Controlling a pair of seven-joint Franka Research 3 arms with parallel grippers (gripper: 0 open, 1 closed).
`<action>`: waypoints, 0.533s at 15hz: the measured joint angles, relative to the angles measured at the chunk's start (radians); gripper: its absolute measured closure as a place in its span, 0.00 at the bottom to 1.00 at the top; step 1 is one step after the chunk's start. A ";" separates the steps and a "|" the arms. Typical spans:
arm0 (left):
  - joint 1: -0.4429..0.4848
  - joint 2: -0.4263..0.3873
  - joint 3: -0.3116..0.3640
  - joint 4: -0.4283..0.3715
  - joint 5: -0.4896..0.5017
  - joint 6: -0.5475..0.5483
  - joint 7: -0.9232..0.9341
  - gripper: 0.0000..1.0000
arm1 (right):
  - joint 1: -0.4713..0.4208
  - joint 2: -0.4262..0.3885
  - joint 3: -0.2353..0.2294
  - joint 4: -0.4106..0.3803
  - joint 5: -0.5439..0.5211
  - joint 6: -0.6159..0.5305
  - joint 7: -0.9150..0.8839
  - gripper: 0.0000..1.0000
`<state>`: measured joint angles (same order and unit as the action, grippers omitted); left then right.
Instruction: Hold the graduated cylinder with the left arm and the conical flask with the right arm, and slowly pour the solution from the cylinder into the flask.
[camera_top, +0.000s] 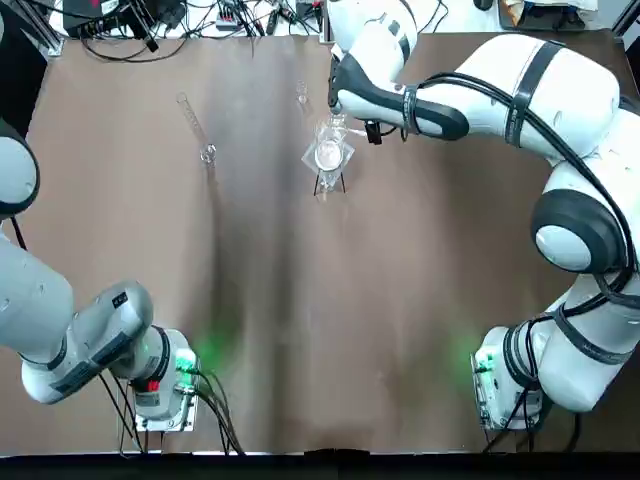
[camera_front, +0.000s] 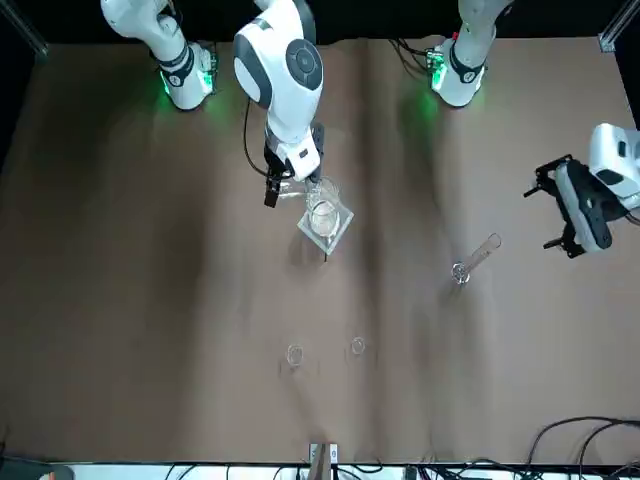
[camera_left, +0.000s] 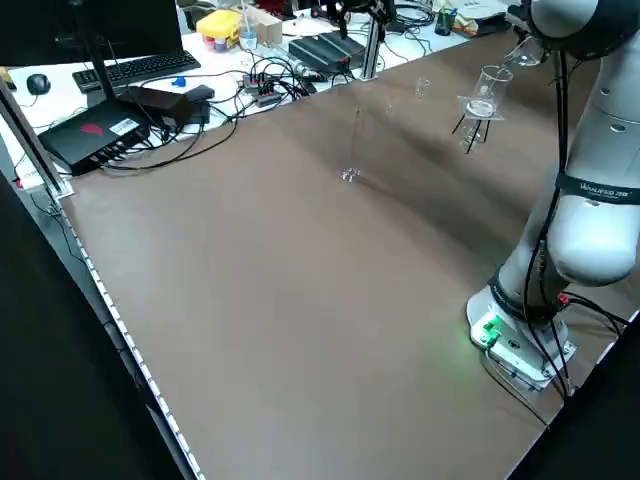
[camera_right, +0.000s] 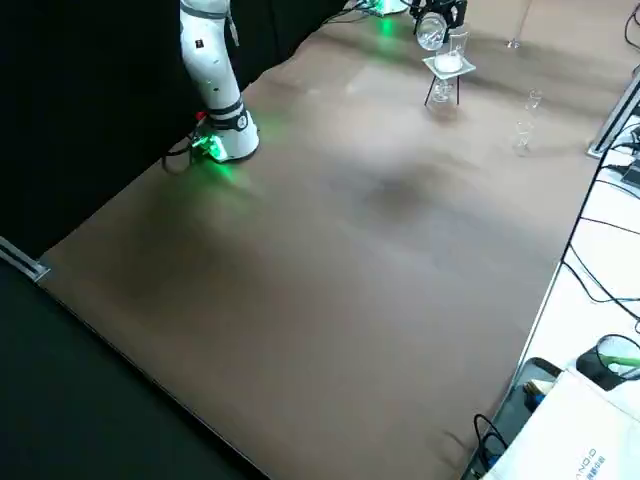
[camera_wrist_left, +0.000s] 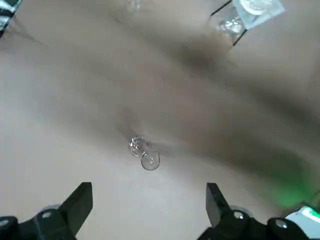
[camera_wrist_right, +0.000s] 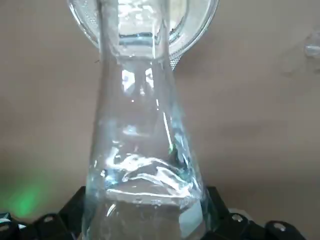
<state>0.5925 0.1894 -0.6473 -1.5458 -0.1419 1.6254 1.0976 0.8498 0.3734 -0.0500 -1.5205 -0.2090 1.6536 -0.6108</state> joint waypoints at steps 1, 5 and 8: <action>0.000 -0.007 -0.013 0.000 0.023 0.001 -0.055 0.00 | 0.000 0.002 0.000 0.004 0.000 -0.002 0.000 0.04; 0.000 -0.057 -0.080 -0.001 0.133 0.000 -0.389 0.00 | 0.003 0.007 0.000 0.032 -0.014 -0.030 0.002 0.04; 0.000 -0.085 -0.127 -0.002 0.171 -0.032 -0.565 0.00 | 0.006 0.008 0.000 0.037 -0.018 -0.032 0.007 0.04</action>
<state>0.5926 0.1045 -0.7739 -1.5479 0.0292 1.5931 0.5327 0.8555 0.3819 -0.0500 -1.4840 -0.2273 1.6213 -0.6038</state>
